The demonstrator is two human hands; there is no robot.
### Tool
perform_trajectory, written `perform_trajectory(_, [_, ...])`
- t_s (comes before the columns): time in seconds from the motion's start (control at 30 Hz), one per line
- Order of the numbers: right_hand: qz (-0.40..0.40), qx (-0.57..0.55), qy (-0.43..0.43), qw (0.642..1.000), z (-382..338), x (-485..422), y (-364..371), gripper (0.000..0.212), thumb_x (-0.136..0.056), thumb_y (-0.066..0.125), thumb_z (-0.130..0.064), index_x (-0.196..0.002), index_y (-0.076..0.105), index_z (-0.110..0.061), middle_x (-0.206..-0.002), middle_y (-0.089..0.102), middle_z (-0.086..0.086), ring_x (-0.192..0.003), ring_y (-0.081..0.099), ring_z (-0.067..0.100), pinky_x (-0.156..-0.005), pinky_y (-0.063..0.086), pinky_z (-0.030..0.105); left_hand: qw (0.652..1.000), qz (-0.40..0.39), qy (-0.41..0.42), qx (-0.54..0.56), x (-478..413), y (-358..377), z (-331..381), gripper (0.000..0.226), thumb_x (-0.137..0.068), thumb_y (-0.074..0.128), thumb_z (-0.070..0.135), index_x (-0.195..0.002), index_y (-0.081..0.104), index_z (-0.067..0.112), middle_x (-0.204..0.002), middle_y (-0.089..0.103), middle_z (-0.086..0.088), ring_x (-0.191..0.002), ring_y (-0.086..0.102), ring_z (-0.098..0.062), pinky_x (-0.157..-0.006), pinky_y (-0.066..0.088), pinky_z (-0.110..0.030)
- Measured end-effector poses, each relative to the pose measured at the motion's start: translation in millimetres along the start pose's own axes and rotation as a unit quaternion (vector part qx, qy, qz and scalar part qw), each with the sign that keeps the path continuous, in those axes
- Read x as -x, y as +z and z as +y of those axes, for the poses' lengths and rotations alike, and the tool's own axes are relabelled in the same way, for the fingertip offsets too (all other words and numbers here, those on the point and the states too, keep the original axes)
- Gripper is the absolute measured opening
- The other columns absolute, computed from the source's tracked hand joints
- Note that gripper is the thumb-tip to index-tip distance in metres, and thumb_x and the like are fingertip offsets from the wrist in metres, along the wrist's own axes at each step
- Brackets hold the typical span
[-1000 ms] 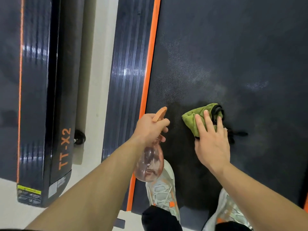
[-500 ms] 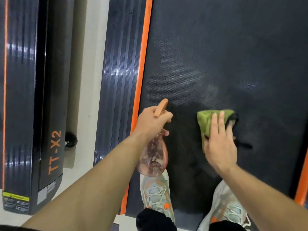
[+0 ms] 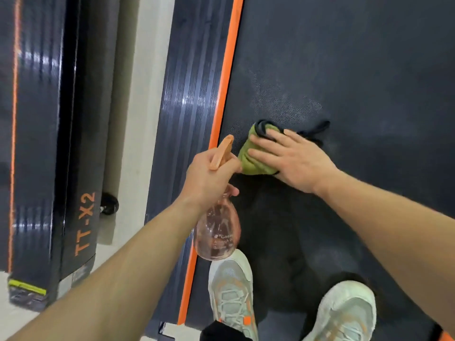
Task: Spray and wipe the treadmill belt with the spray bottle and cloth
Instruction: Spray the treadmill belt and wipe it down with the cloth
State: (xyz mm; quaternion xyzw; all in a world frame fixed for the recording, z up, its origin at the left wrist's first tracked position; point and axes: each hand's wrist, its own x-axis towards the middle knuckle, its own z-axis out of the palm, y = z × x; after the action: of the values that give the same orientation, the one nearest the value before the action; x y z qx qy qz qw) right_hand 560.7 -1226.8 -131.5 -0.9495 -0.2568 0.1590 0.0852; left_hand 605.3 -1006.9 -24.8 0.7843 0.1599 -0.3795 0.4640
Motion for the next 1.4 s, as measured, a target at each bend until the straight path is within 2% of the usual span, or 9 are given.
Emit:
perform_trajectory(0.1, [0.042,-0.046,0.152,0.986,38,-74,-25,0.068,-0.095,0.061,-0.033,-0.156,0.034,-0.027,-0.168,0.024,0.001,-0.152,0.025,0.035,-0.121,0.025,0.052,1.0,0.019,-0.007,0.023,-4,-6,-8,0.012,-0.098,0.067,0.017,-0.089,0.072,0.012,-0.105,0.074,-0.016,-0.051,0.068,-0.023,-0.061,0.059,-0.039])
perform_trajectory(0.23, [0.1,-0.093,0.303,0.943,7,-119,-30,0.069,-0.094,0.061,-0.032,-0.156,0.032,-0.021,-0.169,0.021,0.004,-0.152,0.023,0.039,-0.122,0.021,0.052,0.999,0.028,-0.004,0.031,-10,-16,-8,0.009,-0.1,0.065,0.021,-0.096,0.073,0.018,-0.102,0.076,-0.01,-0.055,0.071,-0.022,-0.074,0.064,-0.048])
perform_trajectory(0.37, [0.055,-0.063,0.096,0.992,-76,-30,1,0.087,-0.073,0.08,-0.035,-0.15,0.044,-0.019,-0.159,0.042,0.005,-0.144,0.039,0.04,-0.116,0.033,0.053,0.998,0.042,-0.005,0.036,-2,-22,-2,0.012,-0.088,0.07,0.023,-0.086,0.072,0.012,-0.087,0.075,-0.007,-0.055,0.068,-0.026,-0.072,0.063,-0.055])
perform_trajectory(0.47, [-0.043,-0.018,-0.054,0.997,-59,-6,-5,0.09,-0.064,0.086,-0.042,-0.145,0.053,-0.023,-0.152,0.052,0.0,-0.14,0.048,0.034,-0.111,0.041,0.051,0.999,0.037,-0.012,0.034,4,-24,-2,0.012,-0.083,0.07,0.026,-0.079,0.073,0.015,-0.087,0.072,-0.013,-0.066,0.07,-0.038,-0.075,0.063,-0.058])
perform_trajectory(0.67, [0.016,-0.051,0.233,0.971,65,-121,-61,0.067,-0.093,0.062,-0.027,-0.153,0.034,-0.013,-0.168,0.021,0.009,-0.148,0.025,0.043,-0.114,0.03,0.057,1.0,0.01,-0.009,0.018,0,-22,-9,0.016,-0.1,0.065,0.023,-0.109,0.072,0.011,-0.104,0.074,-0.008,-0.055,0.069,-0.019,-0.069,0.062,-0.034])
perform_trajectory(1.0, [-0.068,-0.085,0.142,0.984,-105,77,23,0.088,-0.089,0.069,-0.026,-0.162,0.02,-0.029,-0.17,0.011,-0.004,-0.155,0.019,0.033,-0.121,0.023,0.055,0.998,0.031,-0.024,-0.039,41,-2,6,0.008,-0.092,0.07,0.014,-0.086,0.072,0.01,-0.099,0.076,-0.018,-0.048,0.067,-0.018,-0.055,0.059,-0.037])
perform_trajectory(1.17, [-0.104,-0.098,0.275,0.951,-86,143,23,0.088,-0.1,0.056,-0.024,-0.161,-0.007,-0.034,-0.169,-0.018,-0.01,-0.158,0.005,0.031,-0.119,0.024,0.059,0.996,0.017,-0.034,-0.079,81,10,4,0.009,-0.094,0.069,0.016,-0.086,0.073,0.012,-0.099,0.075,-0.015,-0.051,0.068,-0.02,-0.057,0.057,-0.031])
perform_trajectory(1.3, [-0.124,-0.13,0.332,0.926,-62,168,25,0.084,-0.102,0.053,-0.017,-0.161,-0.005,-0.032,-0.169,-0.018,-0.009,-0.157,0.002,0.033,-0.115,0.031,0.061,0.994,0.019,-0.053,-0.089,95,20,2,0.012,-0.08,0.071,0.025,-0.083,0.076,0.015,-0.099,0.075,-0.013,-0.061,0.073,-0.03,-0.062,0.063,-0.047])
perform_trajectory(1.4, [-0.112,-0.146,0.322,0.929,-54,174,27,0.088,-0.098,0.059,-0.013,-0.162,0.001,-0.033,-0.17,-0.015,-0.01,-0.157,0.003,0.033,-0.114,0.032,0.062,0.994,0.023,-0.078,-0.075,92,32,2,0.022,-0.077,0.066,0.029,-0.089,0.074,0.012,-0.106,0.079,-0.005,-0.054,0.07,-0.032,-0.061,0.055,-0.041])
